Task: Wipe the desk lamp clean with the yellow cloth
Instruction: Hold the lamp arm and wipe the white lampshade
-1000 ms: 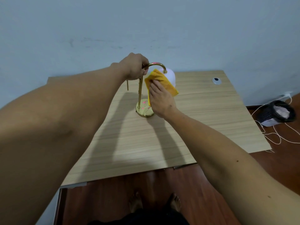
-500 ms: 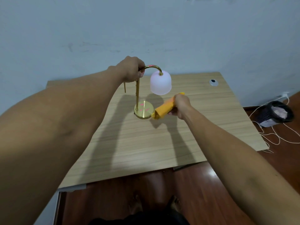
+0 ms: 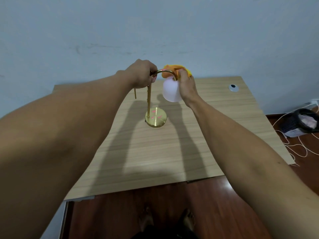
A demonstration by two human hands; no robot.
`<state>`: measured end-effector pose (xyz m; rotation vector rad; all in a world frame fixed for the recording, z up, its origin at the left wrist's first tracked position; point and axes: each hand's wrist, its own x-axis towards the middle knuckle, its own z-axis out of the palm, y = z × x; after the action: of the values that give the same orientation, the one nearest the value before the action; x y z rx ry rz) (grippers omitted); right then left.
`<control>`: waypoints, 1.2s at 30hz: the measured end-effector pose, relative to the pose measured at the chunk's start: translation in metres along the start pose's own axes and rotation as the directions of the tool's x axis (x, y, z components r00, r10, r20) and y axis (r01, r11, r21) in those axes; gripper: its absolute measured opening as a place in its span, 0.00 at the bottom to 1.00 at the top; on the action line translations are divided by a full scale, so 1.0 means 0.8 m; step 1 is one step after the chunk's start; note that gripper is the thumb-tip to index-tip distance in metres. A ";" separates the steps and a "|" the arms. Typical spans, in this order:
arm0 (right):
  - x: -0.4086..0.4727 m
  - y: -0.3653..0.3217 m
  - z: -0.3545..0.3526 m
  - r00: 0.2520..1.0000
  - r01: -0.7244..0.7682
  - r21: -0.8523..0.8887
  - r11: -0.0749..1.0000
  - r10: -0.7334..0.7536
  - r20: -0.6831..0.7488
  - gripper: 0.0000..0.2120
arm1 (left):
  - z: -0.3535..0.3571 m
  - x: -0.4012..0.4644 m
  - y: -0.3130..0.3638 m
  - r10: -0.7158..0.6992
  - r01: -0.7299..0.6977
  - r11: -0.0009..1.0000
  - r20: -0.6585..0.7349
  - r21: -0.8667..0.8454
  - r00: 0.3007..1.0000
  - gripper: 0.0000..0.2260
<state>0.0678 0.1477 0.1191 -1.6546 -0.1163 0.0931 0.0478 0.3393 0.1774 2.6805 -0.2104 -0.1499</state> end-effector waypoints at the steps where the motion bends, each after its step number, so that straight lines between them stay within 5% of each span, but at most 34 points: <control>1: 0.008 0.002 -0.003 0.999 -0.038 0.018 0.999 0.038 -0.019 0.17 | 0.000 0.001 0.000 -0.002 0.002 1.000 0.003 -0.001 1.000 0.05; 7: 0.012 0.016 -0.026 0.892 -0.381 0.119 0.917 0.398 -0.213 0.15 | 0.002 0.001 -0.003 -0.005 0.005 1.000 -0.003 -0.018 1.000 0.05; 11: 0.000 0.011 0.002 0.983 -0.030 0.065 0.997 0.041 -0.177 0.17 | 0.002 0.001 -0.003 -0.001 0.001 1.000 -0.015 -0.020 1.000 0.05; 14: -0.004 0.005 0.011 0.995 0.056 -0.037 0.998 -0.059 -0.074 0.21 | 0.003 0.000 -0.002 0.007 -0.008 1.000 -0.026 -0.022 1.000 0.04; 22: 0.019 0.026 -0.029 0.920 -0.353 0.134 0.926 0.370 -0.128 0.14 | 0.006 -0.001 -0.003 -0.015 0.014 0.999 -0.027 -0.034 1.000 0.05; 27: 0.027 0.013 -0.030 0.961 -0.271 0.206 0.940 0.277 -0.001 0.11 | 0.006 0.000 -0.003 -0.037 0.035 0.998 -0.032 -0.058 0.999 0.04; 36: -0.042 0.053 0.029 0.881 -0.125 0.354 0.927 0.268 -0.391 0.24 | 0.001 -0.003 -0.006 -0.047 0.042 0.993 -0.044 -0.114 0.998 0.03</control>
<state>0.0323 0.1629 0.0747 -1.3207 0.3953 -0.0994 0.0460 0.3437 0.1743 2.5737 -0.1235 -0.1100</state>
